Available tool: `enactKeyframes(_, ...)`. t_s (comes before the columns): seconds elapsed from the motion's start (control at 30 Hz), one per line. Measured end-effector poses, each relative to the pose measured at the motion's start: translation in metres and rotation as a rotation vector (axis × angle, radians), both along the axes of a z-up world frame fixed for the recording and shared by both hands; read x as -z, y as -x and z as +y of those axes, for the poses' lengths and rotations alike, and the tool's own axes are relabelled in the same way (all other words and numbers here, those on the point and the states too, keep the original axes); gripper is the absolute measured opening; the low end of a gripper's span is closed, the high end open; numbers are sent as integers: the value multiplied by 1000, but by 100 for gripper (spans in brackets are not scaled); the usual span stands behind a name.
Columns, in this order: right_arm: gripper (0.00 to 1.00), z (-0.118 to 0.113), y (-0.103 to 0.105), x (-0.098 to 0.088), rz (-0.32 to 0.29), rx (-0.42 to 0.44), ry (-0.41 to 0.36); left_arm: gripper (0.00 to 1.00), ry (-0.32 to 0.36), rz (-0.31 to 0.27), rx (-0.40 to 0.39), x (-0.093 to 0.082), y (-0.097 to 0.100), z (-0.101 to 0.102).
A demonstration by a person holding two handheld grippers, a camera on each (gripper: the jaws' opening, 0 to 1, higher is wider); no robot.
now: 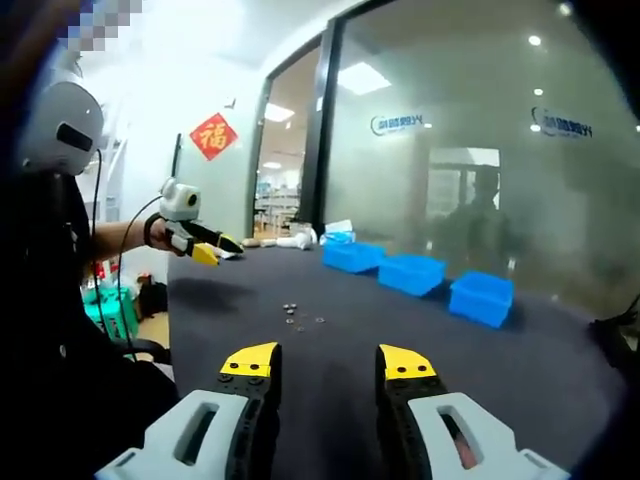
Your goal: Sort the screws, nuts, and washers into the corresponding bins
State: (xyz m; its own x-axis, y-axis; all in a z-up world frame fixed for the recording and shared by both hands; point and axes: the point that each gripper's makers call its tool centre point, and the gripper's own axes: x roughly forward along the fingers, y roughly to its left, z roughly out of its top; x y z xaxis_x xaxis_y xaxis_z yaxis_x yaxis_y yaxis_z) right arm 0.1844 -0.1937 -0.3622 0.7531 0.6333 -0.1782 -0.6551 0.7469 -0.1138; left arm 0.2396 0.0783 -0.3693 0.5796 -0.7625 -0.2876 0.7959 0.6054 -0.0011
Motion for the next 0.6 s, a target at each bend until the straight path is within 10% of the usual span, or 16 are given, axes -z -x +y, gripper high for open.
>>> enactKeyframes(0.6, 34, 6, 4, 8, 17, -24, 16, 45, -89, 34, 73, 11, -10, -17)
